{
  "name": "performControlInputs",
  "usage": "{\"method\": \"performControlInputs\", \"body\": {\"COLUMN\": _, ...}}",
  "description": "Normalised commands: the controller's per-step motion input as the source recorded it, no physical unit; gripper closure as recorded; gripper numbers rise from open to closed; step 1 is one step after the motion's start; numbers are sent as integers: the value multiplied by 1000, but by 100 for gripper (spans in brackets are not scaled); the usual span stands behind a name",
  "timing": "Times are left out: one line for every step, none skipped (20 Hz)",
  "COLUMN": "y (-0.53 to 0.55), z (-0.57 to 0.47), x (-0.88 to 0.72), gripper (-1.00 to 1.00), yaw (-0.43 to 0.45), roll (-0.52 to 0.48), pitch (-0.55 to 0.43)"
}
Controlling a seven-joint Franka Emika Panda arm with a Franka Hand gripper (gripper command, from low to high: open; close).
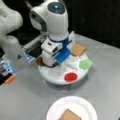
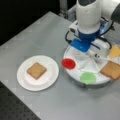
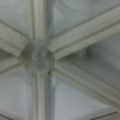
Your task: Ingredient selection for cheeseburger or sandwich
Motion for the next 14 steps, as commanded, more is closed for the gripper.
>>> {"method": "performControlInputs", "body": {"y": 195, "z": -195, "x": -243, "gripper": -100, "yaw": -76, "roll": 80, "pitch": -274}}
{"method": "performControlInputs", "body": {"y": 193, "z": -181, "x": -239, "gripper": -100, "yaw": -78, "roll": 82, "pitch": -263}}
{"method": "performControlInputs", "body": {"y": 187, "z": -175, "x": -235, "gripper": -100, "yaw": -85, "roll": 85, "pitch": -265}}
{"method": "performControlInputs", "body": {"y": 175, "z": -164, "x": -233, "gripper": -100, "yaw": -89, "roll": 87, "pitch": -258}}
{"method": "performControlInputs", "body": {"y": 163, "z": -163, "x": -231, "gripper": -100, "yaw": -94, "roll": 86, "pitch": -254}}
{"method": "performControlInputs", "body": {"y": 150, "z": -164, "x": -231, "gripper": -100, "yaw": -99, "roll": 89, "pitch": -250}}
{"method": "performControlInputs", "body": {"y": 140, "z": -167, "x": -229, "gripper": -100, "yaw": -106, "roll": 94, "pitch": -245}}
{"method": "performControlInputs", "body": {"y": 134, "z": -174, "x": -227, "gripper": -100, "yaw": -111, "roll": 96, "pitch": -249}}
{"method": "performControlInputs", "body": {"y": 127, "z": -175, "x": -228, "gripper": -100, "yaw": -115, "roll": 107, "pitch": -246}}
{"method": "performControlInputs", "body": {"y": 120, "z": -171, "x": -226, "gripper": -100, "yaw": -119, "roll": 111, "pitch": -240}}
{"method": "performControlInputs", "body": {"y": 116, "z": -167, "x": -225, "gripper": -100, "yaw": -122, "roll": 114, "pitch": -236}}
{"method": "performControlInputs", "body": {"y": 114, "z": -166, "x": -226, "gripper": -100, "yaw": -125, "roll": 115, "pitch": -232}}
{"method": "performControlInputs", "body": {"y": 115, "z": -168, "x": -227, "gripper": -100, "yaw": -129, "roll": 110, "pitch": -230}}
{"method": "performControlInputs", "body": {"y": 122, "z": -174, "x": -224, "gripper": -100, "yaw": -134, "roll": 96, "pitch": -233}}
